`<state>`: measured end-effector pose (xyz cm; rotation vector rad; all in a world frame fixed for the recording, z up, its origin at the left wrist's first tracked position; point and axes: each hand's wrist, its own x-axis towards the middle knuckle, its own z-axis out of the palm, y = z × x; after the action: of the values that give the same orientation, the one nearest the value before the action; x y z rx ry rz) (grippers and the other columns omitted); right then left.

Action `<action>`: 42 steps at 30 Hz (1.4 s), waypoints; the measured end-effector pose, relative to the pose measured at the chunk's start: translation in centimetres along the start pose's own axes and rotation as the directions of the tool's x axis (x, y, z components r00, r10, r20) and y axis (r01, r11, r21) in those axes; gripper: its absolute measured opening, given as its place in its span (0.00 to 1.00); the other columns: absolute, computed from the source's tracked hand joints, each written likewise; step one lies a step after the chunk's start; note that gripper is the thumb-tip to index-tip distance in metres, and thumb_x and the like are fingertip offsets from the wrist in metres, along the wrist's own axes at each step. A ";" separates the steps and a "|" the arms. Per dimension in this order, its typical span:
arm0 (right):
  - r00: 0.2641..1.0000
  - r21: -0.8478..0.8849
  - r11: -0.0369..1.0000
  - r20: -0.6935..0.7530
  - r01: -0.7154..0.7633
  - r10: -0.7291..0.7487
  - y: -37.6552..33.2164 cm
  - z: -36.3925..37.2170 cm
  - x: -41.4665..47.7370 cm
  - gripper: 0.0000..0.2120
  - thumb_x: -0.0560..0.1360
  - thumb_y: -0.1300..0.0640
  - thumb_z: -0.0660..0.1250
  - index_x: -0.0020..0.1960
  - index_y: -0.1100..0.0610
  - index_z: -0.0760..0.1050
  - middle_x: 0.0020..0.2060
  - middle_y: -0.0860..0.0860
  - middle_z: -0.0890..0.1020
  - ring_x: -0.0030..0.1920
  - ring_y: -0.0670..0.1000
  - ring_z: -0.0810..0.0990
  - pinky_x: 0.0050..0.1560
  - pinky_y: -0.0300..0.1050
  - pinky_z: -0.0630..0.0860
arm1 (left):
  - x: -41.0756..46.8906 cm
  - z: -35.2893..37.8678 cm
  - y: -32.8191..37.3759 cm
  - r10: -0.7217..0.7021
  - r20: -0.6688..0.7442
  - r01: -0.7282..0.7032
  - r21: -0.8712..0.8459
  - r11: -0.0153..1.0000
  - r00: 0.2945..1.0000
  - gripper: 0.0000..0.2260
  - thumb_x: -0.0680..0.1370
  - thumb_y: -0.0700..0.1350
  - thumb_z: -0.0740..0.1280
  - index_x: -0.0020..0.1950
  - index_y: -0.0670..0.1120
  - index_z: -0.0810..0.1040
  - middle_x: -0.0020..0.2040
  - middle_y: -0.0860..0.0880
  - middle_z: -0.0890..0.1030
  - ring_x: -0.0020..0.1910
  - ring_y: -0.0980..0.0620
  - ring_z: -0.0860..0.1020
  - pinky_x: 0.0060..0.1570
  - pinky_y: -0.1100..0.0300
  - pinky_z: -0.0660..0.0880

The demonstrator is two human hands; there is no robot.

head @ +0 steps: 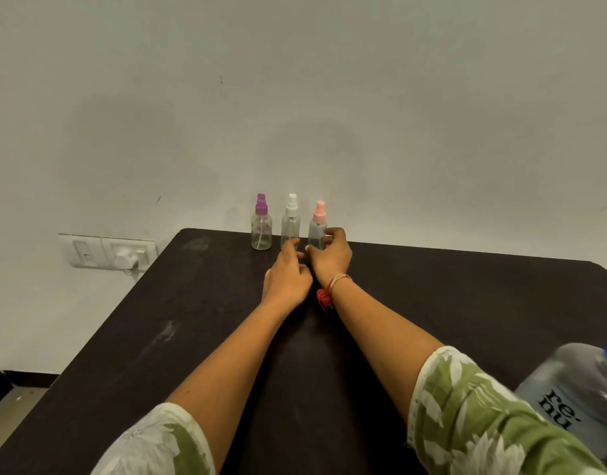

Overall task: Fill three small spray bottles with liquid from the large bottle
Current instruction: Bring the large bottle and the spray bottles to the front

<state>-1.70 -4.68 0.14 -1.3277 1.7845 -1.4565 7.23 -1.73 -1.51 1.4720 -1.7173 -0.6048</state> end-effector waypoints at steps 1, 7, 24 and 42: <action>1.000 -0.003 1.000 0.000 0.002 -0.002 -0.1 -0.3 -0.3 0.19 0.70 0.65 0.71 0.59 0.60 0.71 0.54 0.56 0.79 0.54 0.54 0.78 0.51 0.39 0.71 | -0.1 -0.1 0.2 -0.010 -0.002 0.010 -0.001 1.000 1.000 0.22 0.78 0.41 0.60 0.72 0.46 0.60 0.65 0.48 0.75 0.62 0.47 0.75 0.62 0.44 0.70; 0.999 0.002 1.000 0.027 0.021 -0.022 0.0 -2.3 -3.6 0.17 0.69 0.62 0.72 0.55 0.59 0.71 0.51 0.55 0.79 0.50 0.52 0.78 0.51 0.44 0.75 | -1.4 -0.9 0.9 -0.084 0.054 0.093 -0.204 0.974 0.995 0.20 0.81 0.49 0.60 0.72 0.46 0.62 0.65 0.47 0.74 0.61 0.49 0.75 0.65 0.47 0.69; 0.993 -0.097 0.995 0.116 0.014 -0.003 0.3 -11.4 -17.8 0.13 0.69 0.61 0.70 0.47 0.54 0.67 0.47 0.53 0.78 0.45 0.52 0.79 0.47 0.51 0.79 | -14.5 -1.7 4.5 -0.071 0.109 0.116 -0.493 0.862 0.992 0.17 0.67 0.40 0.78 0.52 0.45 0.77 0.51 0.46 0.82 0.51 0.48 0.81 0.51 0.60 0.78; 0.913 -0.251 0.892 -0.065 0.376 -0.404 -2.0 -18.0 -27.7 0.26 0.69 0.68 0.62 0.65 0.51 0.66 0.58 0.47 0.66 0.53 0.45 0.72 0.52 0.41 0.75 | -21.7 0.8 11.4 -0.062 0.268 0.153 -0.334 0.930 0.961 0.05 0.79 0.35 0.62 0.53 0.42 0.73 0.42 0.52 0.75 0.38 0.61 0.76 0.36 0.72 0.73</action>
<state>-4.30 28.26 2.11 -1.8460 1.8848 -1.5901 0.34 21.60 1.41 1.2783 -1.6141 -1.1414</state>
